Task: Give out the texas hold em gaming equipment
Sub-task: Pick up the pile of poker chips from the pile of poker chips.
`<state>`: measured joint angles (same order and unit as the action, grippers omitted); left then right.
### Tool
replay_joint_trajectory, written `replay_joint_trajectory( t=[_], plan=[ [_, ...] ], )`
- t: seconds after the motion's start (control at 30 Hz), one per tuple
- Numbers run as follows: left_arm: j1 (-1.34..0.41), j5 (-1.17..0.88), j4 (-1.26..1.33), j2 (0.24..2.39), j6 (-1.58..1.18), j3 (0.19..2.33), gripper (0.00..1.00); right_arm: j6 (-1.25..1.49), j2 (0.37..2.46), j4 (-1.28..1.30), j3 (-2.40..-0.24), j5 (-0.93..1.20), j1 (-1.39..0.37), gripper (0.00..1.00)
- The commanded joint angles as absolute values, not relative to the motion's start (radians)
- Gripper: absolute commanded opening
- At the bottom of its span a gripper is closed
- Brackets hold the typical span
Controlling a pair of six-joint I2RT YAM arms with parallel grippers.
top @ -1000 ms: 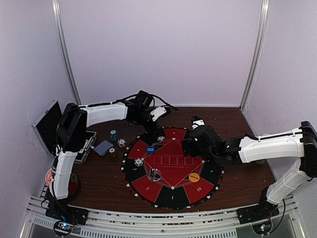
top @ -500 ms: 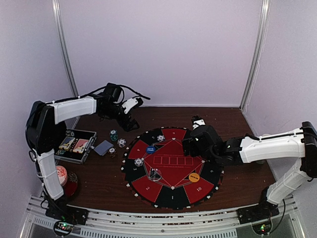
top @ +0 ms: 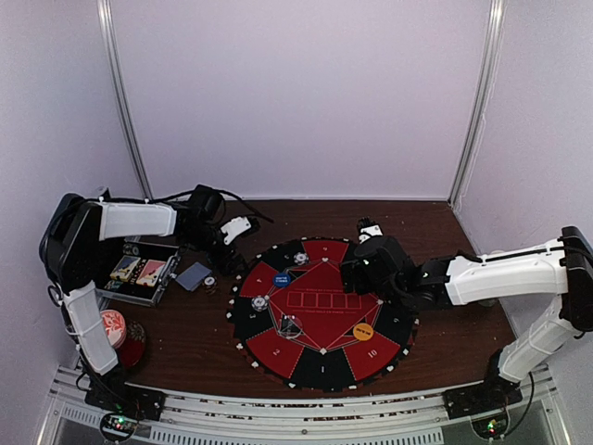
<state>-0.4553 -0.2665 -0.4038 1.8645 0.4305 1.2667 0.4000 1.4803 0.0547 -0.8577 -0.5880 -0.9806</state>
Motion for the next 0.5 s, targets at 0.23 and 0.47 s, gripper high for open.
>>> replay_joint_trajectory(
  t=[0.23,0.47],
  plan=[
    [-0.441,-0.173,-0.274,1.869,0.427,1.215,0.82,0.408,1.494,0.046,-0.865,-0.598,-0.976,0.99],
    [-0.418,-0.174,-0.273,1.882,0.420,1.209,0.76,0.407,1.495,0.046,-0.865,-0.598,-0.977,0.99]
  ],
)
